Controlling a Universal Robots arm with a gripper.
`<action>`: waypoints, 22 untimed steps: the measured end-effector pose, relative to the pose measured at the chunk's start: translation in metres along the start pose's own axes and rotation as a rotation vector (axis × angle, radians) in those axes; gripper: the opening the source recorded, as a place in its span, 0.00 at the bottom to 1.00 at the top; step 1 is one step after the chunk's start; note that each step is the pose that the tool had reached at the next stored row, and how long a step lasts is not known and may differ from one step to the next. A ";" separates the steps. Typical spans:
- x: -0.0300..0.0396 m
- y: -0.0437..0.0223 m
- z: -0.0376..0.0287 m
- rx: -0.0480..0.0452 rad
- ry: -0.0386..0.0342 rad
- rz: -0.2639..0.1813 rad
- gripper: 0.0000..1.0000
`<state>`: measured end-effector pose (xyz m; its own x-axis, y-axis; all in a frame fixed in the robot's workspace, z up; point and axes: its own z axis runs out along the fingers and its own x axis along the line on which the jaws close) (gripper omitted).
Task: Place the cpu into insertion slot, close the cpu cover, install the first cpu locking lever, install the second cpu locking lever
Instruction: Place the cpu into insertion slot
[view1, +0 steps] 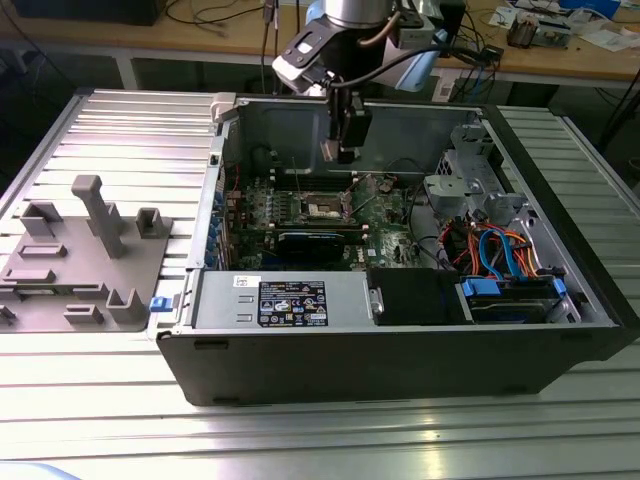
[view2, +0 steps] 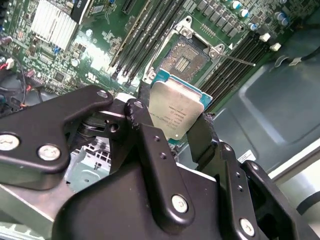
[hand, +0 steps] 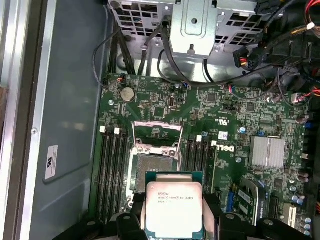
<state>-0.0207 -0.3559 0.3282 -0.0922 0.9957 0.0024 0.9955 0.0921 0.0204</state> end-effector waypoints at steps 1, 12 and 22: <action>0.0000 0.0000 0.0016 0.0000 -0.0004 0.019 0.54; 0.0000 -0.0001 0.0060 -0.0002 -0.0013 0.070 0.54; -0.0001 -0.0004 0.0176 0.0000 -0.0020 0.072 0.54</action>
<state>-0.0207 -0.3559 0.3106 -0.0199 0.9998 0.0018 0.9996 0.0199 0.0202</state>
